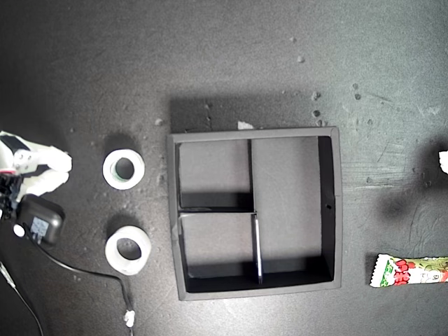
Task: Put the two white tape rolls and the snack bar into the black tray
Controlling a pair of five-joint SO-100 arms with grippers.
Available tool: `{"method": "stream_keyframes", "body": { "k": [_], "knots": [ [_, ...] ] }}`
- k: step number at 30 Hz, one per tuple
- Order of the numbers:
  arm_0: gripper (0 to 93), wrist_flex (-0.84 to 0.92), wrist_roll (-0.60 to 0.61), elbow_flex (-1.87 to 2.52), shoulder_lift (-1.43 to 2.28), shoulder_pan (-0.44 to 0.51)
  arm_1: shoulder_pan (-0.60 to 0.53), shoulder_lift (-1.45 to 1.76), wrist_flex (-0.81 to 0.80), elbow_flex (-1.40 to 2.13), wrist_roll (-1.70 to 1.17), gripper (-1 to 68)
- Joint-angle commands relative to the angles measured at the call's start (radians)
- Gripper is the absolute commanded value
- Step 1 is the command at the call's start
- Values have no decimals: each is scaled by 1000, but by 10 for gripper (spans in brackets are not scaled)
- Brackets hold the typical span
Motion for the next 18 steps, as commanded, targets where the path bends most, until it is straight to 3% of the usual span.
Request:
{"method": "stream_keyframes", "body": {
  "k": [1,15,18],
  "knots": [
    [3,-41,-66,55,51,-37,17,-6,-2,12,132,-3],
    [3,-46,-66,55,51,-37,26,-6,-3,12,137,-3],
    [2,-81,-3,55,49,-40,51,-6,-60,12,92,-3]
  ]
}}
